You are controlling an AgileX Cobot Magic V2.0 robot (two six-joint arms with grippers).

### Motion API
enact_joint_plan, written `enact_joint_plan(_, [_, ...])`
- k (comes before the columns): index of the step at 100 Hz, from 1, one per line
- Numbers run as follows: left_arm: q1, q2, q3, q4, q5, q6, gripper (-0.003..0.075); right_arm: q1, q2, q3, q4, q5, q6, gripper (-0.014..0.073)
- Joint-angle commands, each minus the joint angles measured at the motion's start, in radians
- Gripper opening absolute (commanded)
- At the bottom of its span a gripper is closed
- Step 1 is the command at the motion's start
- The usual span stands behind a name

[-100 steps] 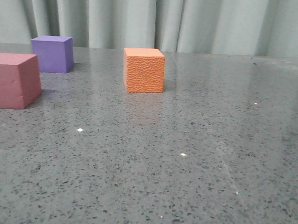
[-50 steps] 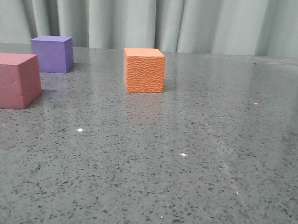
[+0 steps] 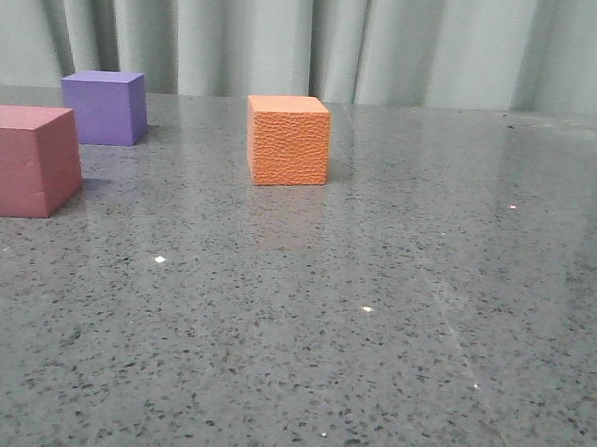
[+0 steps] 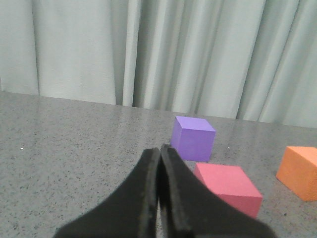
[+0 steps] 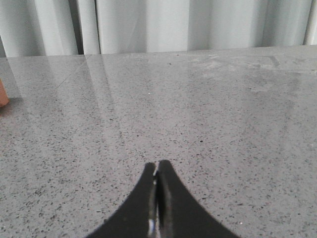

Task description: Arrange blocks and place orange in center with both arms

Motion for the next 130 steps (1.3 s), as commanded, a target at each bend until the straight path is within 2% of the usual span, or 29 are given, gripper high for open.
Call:
enact_joint_plan(1, [-0.006,0.127,-0.160,-0.012,0.051,-0.008,-0.0019,-0.005,-0.020,-0.014,0.000,-0.089,-0.011,-0.0067])
enact_joint_plan(19, [-0.006,0.370,-0.434,-0.005,0.256,-0.008,-0.0019,-0.005,-0.020,-0.014,0.000,-0.089,-0.011,-0.0067])
enact_joint_plan(32, [-0.006,0.515,-0.565,-0.005,0.255,-0.008,-0.0019,-0.005,-0.020,-0.014,0.000,-0.089,-0.011,-0.0067])
enact_joint_plan(49, [-0.006,0.620,-0.649,-0.068,0.253,-0.008,-0.0019,-0.005,-0.020,-0.014,0.000,-0.089,-0.011,-0.0067])
enact_joint_plan(73, [-0.006,0.649,-0.653,-0.081,0.243,-0.008,-0.0008,-0.005,-0.020,-0.014,0.000,-0.089,-0.011,-0.0067])
enact_joint_plan(80, [-0.006,0.649,-0.653,-0.081,0.234,-0.008,0.0044,-0.005,-0.020,-0.014,0.000,-0.089,-0.011,-0.0067])
enact_joint_plan(87, [-0.006,0.645,-0.653,-0.081,0.221,-0.008,0.0146,-0.005,-0.020,-0.014,0.000,-0.089,-0.011,-0.0067])
enact_joint_plan(101, [-0.006,0.646,-0.653,-0.081,0.223,-0.008,0.0462,-0.005,-0.020,-0.014,0.000,-0.089,-0.011,-0.0067])
enact_joint_plan(108, [-0.006,0.646,-0.653,-0.081,0.227,-0.008,0.0587,-0.005,-0.020,-0.014,0.000,-0.089,-0.011,-0.0067])
enact_joint_plan(115, [-0.006,0.646,-0.653,-0.079,0.227,0.018,0.0645,-0.005,-0.020,-0.014,0.000,-0.089,-0.011,-0.0067])
enact_joint_plan(130, [-0.006,0.646,-0.658,-0.083,0.234,0.053,0.0648,-0.005,-0.020,-0.014,0.000,-0.089,-0.011,-0.0067])
